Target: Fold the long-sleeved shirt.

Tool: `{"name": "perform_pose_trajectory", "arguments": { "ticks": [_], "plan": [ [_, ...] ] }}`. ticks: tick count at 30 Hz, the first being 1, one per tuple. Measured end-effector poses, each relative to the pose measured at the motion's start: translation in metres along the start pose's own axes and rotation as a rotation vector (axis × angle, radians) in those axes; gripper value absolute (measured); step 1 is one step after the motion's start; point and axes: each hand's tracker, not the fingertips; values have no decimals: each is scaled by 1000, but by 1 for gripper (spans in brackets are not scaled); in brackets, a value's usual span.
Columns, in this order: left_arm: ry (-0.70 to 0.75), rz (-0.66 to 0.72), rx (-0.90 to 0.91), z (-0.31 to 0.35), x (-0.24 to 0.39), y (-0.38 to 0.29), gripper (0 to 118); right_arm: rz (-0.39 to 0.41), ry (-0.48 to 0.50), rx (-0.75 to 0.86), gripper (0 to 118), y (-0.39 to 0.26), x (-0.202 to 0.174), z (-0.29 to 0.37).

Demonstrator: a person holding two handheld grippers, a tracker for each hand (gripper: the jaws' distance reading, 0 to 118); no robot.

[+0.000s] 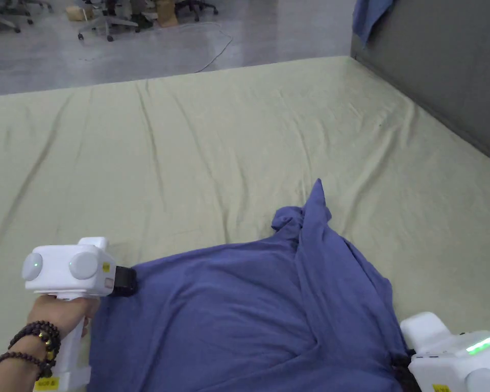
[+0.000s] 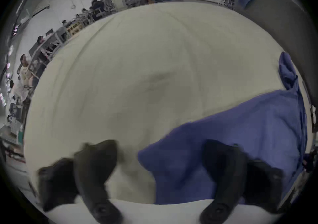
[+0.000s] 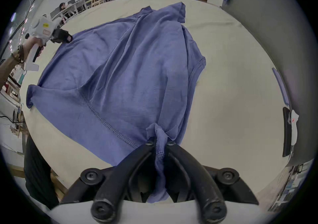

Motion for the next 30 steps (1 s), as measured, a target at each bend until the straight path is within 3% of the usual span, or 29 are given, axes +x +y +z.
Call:
{"name": "perform_pose_trajectory", "arguments": {
  "ticks": [1, 2, 3, 4, 5, 8, 12, 16, 22, 25, 27, 30],
  "plan": [
    [94, -17, 54, 8, 6, -3, 82, -2, 1, 0, 2, 1, -2, 0],
    [62, -14, 36, 13, 8, -1, 66, -4, 3, 0, 2, 1, -1, 0],
    [28, -6, 36, 19, 8, 1, 48, -7, 4, 0, 2, 1, 0, 1],
    [51, -5, 53, 30, 10, 3, 20, -8, 7, -3, 2, 2, 1, 2],
    [124, -1, 66, 37, 7, 5, 2, -11, 15, -10, 2, 6, 2, 7],
    [-26, 178, 124, 69, -21, 25, 2, -64, 67, 94, 2, 30, 17, 40],
    [-52, 211, 262, 129, -45, 59, 2, -56, 48, 283, 2, 99, 43, 101],
    [-49, 286, 402, 206, -67, 106, 2, -4, -56, 478, 2, 195, 64, 167],
    [126, 241, 588, 325, -87, 175, 2, -33, -184, 695, 2, 333, 77, 272],
    [148, 270, 677, 369, -95, 198, 2, -60, -219, 754, 2, 387, 77, 306],
    [196, 290, 695, 388, -96, 210, 2, -66, -290, 784, 2, 410, 73, 322],
    [180, 283, 725, 410, -94, 219, 2, -107, -280, 798, 2, 432, 69, 333]
  ]
}}
